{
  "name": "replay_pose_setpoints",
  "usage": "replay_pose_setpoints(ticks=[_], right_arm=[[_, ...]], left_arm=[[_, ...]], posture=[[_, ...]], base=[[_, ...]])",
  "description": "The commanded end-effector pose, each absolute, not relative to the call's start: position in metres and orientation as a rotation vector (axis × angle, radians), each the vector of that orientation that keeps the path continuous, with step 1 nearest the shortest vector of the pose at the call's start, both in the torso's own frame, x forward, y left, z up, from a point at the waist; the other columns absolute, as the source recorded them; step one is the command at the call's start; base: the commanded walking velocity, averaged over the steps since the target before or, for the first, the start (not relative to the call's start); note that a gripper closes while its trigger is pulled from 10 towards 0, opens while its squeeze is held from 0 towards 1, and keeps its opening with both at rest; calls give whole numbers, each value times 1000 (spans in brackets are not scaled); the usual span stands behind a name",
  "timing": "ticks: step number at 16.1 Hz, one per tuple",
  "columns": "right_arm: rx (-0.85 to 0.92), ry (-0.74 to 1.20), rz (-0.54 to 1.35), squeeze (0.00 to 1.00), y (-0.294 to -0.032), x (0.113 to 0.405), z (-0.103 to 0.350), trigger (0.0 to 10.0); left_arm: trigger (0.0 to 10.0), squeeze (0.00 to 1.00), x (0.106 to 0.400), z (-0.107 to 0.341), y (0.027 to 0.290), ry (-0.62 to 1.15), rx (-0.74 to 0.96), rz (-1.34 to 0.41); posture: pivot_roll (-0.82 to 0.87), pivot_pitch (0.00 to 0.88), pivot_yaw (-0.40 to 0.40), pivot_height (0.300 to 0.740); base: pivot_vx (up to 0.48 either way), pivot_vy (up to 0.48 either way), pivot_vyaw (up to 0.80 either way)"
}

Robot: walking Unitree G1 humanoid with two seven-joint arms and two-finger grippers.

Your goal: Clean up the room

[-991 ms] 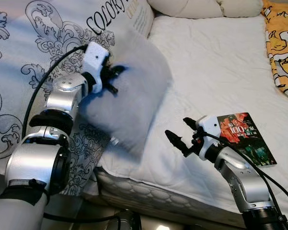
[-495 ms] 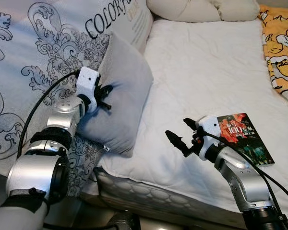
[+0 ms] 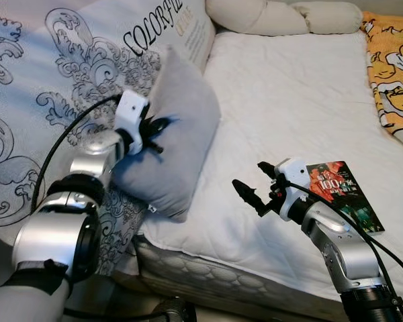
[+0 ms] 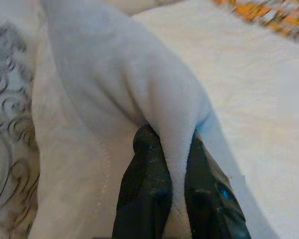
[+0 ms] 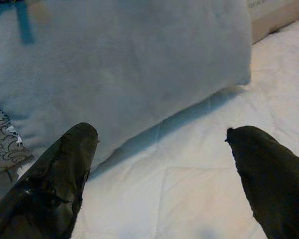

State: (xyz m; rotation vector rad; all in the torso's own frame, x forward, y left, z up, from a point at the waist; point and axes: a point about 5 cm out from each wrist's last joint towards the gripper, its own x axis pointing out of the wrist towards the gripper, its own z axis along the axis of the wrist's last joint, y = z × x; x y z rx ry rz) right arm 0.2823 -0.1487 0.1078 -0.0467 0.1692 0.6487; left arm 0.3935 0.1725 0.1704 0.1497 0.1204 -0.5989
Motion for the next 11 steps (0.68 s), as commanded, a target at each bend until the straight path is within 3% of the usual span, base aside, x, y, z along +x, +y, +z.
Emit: replay_pose_setpoints(ticks=[1,5,6,11], right_arm=[[-42,151,647,0,-149,283,114,10000],[-44,145,646,0,-151,284,117,10000],[-46,145,648,0,-151,283,117,10000],[-46,145,690,0,-150,277,121,10000]], left_arm=[[0,0,399,195,169,26,132,-616],[0,0,404,206,165,2,-16,-613],[0,0,405,206,167,16,-118,-589],[0,0,398,180,179,96,20,-525]], posture=[[-8,10,112,740],[-15,9,116,740],[-23,8,119,740],[-39,11,121,740]], base=[[0,0,0],[0,0,0],[0,0,0],[0,0,0]])
